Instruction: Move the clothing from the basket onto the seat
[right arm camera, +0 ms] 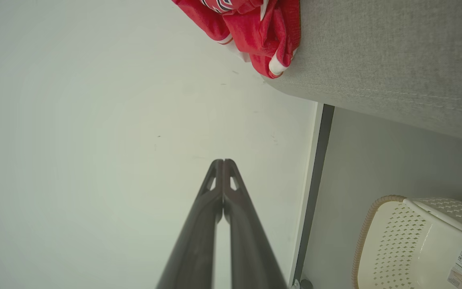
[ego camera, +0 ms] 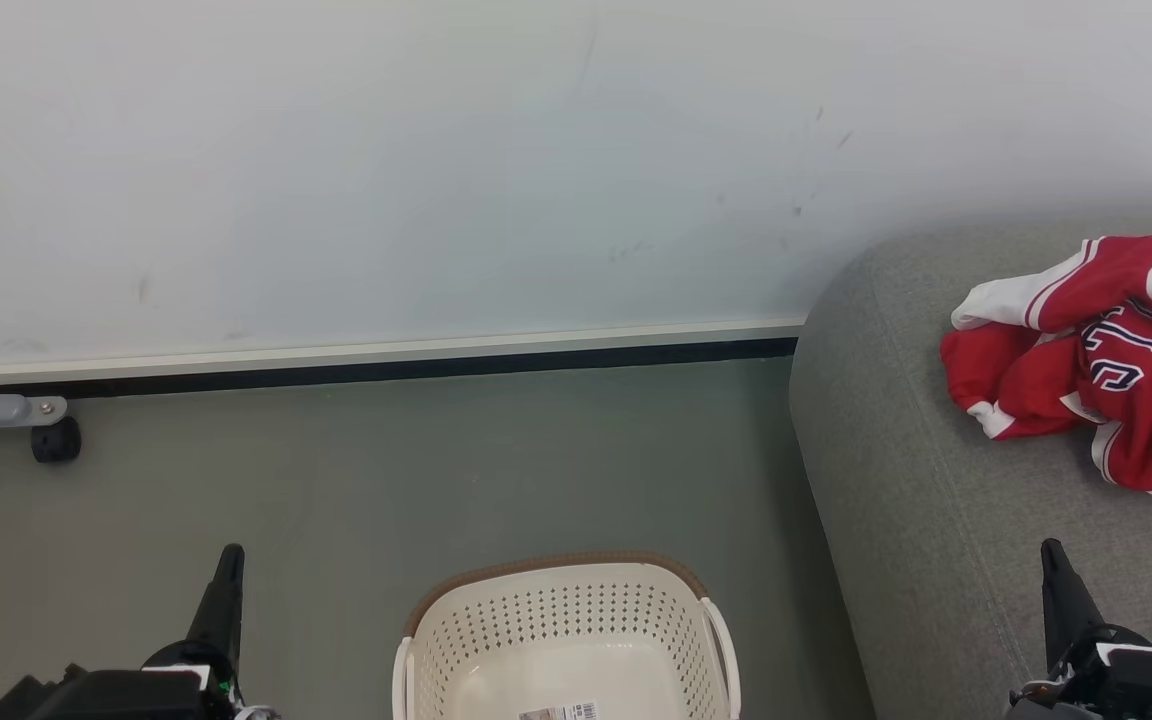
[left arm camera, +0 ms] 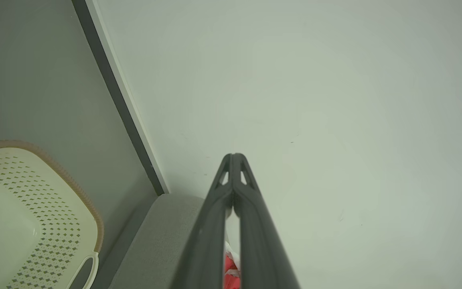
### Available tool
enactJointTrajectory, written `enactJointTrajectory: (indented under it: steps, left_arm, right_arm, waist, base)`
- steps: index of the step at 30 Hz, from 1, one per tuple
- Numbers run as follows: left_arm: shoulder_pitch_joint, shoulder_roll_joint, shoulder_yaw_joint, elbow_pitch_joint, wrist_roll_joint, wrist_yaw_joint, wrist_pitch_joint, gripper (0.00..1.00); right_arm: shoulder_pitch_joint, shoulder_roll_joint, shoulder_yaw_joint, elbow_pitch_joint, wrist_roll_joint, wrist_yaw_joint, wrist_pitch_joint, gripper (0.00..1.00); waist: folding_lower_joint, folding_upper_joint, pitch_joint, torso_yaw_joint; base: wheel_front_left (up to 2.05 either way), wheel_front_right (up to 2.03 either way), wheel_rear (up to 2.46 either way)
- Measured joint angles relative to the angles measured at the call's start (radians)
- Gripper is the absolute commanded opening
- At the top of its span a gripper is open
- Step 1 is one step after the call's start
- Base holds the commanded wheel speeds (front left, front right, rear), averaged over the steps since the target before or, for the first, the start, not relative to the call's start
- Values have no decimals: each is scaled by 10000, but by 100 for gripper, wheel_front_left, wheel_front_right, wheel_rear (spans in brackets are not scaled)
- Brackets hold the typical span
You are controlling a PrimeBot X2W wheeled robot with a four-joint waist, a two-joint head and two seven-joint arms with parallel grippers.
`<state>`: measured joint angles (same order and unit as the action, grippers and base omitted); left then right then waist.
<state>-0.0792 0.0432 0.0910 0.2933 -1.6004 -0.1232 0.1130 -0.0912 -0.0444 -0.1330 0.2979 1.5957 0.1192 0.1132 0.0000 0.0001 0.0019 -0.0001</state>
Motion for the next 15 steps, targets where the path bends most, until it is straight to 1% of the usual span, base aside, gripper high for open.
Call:
enactJointTrajectory:
  steps: [15]
  left_arm:
    - [0,-2,0,12,0,-2,0,0]
  right_arm:
    - [-1,0,0,2,0,2,0,0]
  waist:
    - [0,-1,-1,0]
  base:
    - [0,0,0]
